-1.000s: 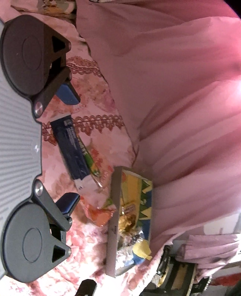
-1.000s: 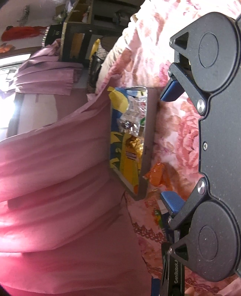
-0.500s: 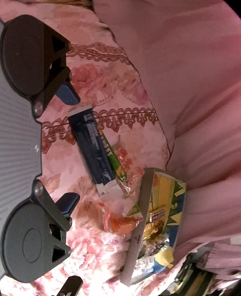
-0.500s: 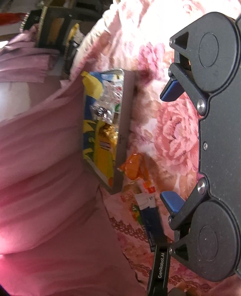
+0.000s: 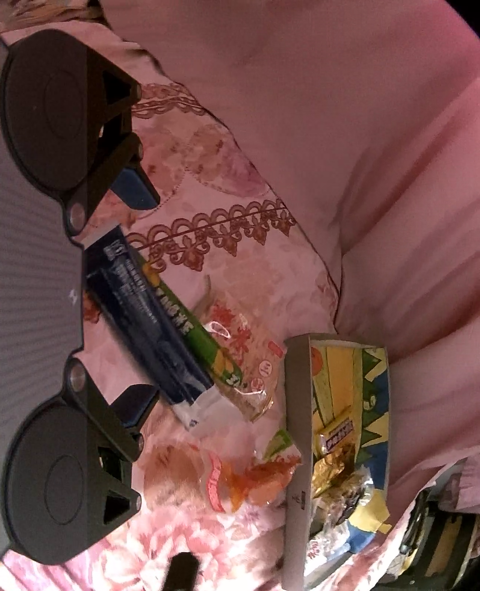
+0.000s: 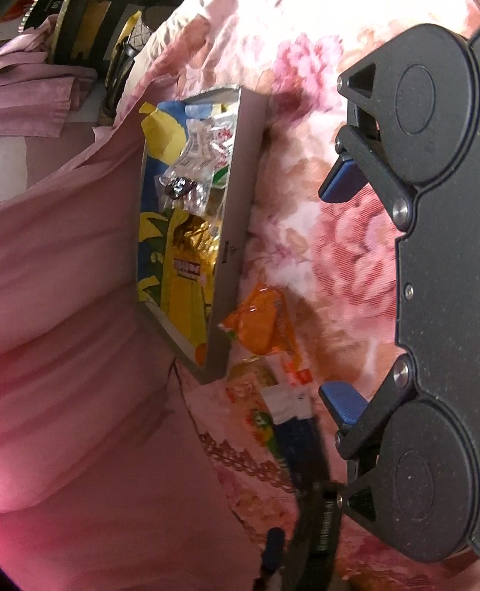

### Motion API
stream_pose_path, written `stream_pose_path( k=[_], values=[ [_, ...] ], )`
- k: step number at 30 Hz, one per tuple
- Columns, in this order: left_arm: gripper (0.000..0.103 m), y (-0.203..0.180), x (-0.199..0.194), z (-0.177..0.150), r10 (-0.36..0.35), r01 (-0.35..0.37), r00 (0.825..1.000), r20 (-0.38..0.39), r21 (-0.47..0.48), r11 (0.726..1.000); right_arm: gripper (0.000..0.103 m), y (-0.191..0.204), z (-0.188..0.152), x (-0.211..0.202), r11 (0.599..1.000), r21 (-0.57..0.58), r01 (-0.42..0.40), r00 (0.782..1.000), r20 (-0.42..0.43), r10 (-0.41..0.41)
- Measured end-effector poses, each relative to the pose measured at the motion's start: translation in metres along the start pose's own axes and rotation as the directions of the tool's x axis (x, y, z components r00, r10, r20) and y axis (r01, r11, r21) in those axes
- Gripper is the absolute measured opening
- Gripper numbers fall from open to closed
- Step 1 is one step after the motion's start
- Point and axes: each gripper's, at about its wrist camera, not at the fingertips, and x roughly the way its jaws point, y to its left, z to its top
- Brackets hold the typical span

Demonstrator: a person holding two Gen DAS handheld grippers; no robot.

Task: Organize snacks
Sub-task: 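Grasp the blue tube with the left tool while the right tool grasps the orange chip bag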

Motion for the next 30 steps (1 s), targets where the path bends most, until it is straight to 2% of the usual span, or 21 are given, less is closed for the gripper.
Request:
stream_pose_path(
  k=[8, 13, 17, 22, 25, 27, 30],
  values=[
    [0.103, -0.005, 0.006, -0.001, -0.072, 0.071, 0.997, 0.013, 0.089, 0.993, 0.102, -0.006, 0.024, 0.034, 0.998, 0.039, -0.046, 0.999, 0.032, 0.045],
    [0.103, -0.014, 0.002, -0.002, -0.08, 0.061, 0.994, 0.075, 0.234, 0.97, 0.102, -0.006, 0.035, 0.064, 0.998, -0.003, -0.064, 0.998, 0.014, 0.064],
    [0.102, -0.022, 0.003, -0.003, -0.114, 0.088, 0.991, 0.075, 0.286, 0.954, 0.102, -0.002, 0.037, 0.087, 0.997, -0.017, -0.079, 0.997, -0.011, 0.079],
    [0.09, -0.033, 0.01, -0.007, -0.159, 0.129, 0.986, 0.055, 0.356, 0.925, 0.101, 0.006, 0.036, 0.103, 0.996, -0.041, -0.084, 0.996, -0.02, 0.083],
    [0.082, -0.038, 0.017, -0.01, -0.151, 0.127, 0.988, 0.034, 0.379, 0.916, 0.094, 0.007, 0.035, 0.109, 0.996, -0.044, -0.084, 0.996, -0.027, 0.082],
    [0.078, -0.04, 0.019, -0.011, -0.13, 0.101, 0.99, 0.049, 0.394, 0.914, 0.082, 0.008, 0.033, 0.111, 0.995, -0.047, -0.089, 0.995, -0.038, 0.087],
    [0.067, -0.039, 0.017, -0.012, -0.115, 0.082, 0.992, 0.059, 0.401, 0.912, 0.067, 0.011, 0.029, 0.111, 0.994, -0.068, -0.09, 0.995, -0.046, 0.087]
  ],
)
